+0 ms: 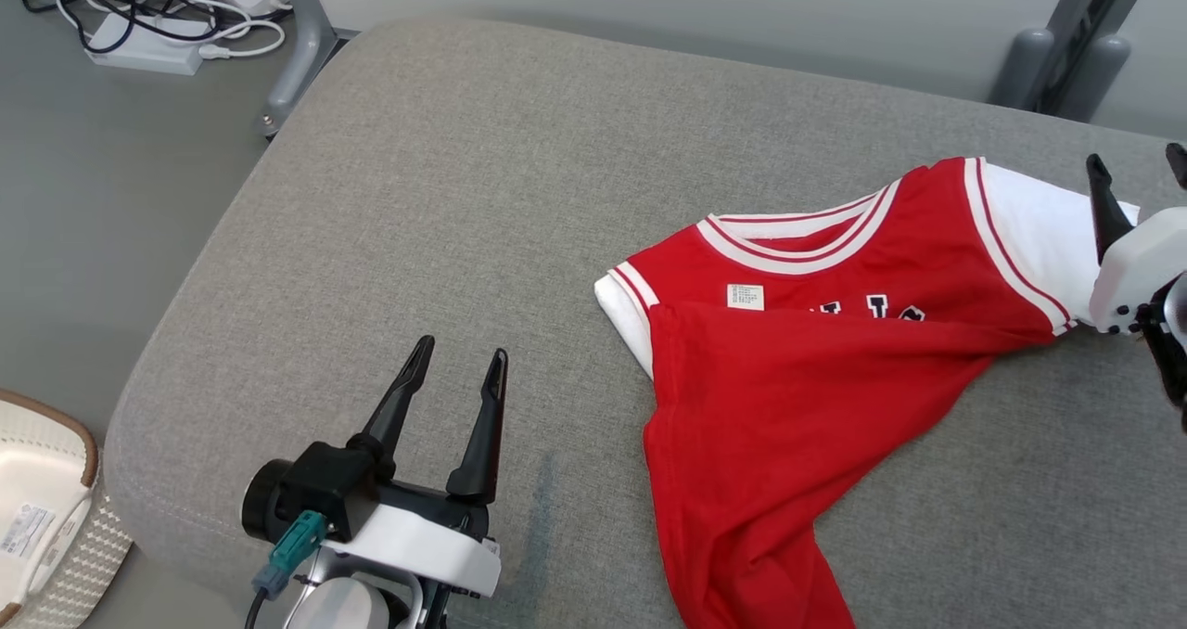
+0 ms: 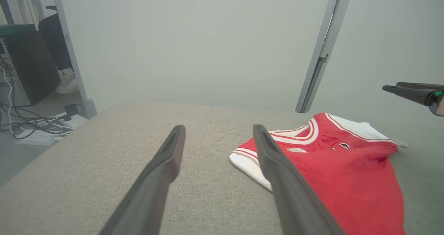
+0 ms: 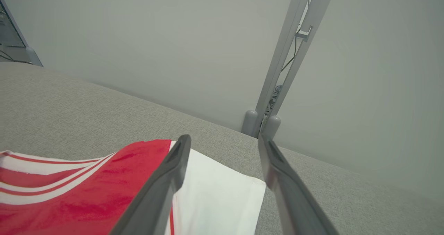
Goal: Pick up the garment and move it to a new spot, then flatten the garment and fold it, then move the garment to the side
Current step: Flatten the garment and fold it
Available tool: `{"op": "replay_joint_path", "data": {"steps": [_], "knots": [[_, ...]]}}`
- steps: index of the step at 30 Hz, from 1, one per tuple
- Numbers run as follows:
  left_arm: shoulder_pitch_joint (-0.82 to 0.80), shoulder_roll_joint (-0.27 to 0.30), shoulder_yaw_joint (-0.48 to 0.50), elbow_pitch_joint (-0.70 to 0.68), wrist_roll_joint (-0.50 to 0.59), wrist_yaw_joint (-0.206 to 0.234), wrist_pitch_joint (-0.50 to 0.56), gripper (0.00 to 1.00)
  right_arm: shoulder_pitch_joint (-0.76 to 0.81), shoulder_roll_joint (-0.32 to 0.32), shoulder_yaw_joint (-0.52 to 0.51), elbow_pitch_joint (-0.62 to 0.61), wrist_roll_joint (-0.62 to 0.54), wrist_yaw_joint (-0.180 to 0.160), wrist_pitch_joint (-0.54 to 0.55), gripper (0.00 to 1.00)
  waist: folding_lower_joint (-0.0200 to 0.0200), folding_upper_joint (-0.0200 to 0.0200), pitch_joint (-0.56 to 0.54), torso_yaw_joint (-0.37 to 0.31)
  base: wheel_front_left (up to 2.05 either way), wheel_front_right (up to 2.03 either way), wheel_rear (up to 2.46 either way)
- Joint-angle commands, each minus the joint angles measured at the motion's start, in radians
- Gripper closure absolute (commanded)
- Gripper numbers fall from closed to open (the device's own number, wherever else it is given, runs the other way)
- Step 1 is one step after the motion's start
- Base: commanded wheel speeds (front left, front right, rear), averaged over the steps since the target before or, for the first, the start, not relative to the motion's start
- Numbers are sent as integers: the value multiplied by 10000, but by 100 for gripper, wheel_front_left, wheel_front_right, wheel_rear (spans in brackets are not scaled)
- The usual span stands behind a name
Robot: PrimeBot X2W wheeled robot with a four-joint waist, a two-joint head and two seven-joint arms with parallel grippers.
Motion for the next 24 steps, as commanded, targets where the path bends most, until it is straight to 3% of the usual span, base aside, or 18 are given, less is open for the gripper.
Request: {"op": "replay_joint_path", "data": {"steps": [1,7,24], "knots": [[-182,39,61,3,59,24,-16,0,38,103,-51,-13,-93,-8,-107,0,0,0,-131,-106,0,0,0],[12,35,336,-13,223,47,-16,0,656,709,-389,-1264,-190,-8,-173,0,0,0,-700,-582,0,0,0],[798,39,1569,-184,461,95,-16,0,6098,1918,-2127,-8489,-1405,-8,-172,0,0,0,-1798,-1865,0,0,0]]}}
